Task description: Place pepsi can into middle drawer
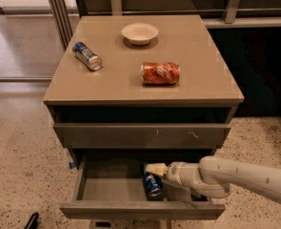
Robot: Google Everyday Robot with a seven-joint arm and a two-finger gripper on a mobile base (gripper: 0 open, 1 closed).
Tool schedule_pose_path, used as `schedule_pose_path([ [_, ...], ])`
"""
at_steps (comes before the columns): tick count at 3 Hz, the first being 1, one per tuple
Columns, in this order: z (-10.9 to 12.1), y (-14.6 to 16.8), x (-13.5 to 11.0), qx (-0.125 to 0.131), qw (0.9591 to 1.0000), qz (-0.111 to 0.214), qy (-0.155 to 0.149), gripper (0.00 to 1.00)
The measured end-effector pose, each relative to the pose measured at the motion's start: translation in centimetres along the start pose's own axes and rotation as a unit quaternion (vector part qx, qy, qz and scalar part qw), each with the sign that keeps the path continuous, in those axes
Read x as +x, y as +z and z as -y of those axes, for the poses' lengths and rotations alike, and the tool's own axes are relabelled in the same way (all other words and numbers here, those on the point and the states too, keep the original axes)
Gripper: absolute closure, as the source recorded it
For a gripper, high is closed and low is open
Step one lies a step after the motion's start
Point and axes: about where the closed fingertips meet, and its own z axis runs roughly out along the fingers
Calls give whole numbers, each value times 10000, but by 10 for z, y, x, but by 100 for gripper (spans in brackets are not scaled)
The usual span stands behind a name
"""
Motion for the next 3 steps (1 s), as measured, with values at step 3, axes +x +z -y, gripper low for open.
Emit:
schedule_pose_path([
  [3,0,0,0,-1,10000,-1,0,0],
])
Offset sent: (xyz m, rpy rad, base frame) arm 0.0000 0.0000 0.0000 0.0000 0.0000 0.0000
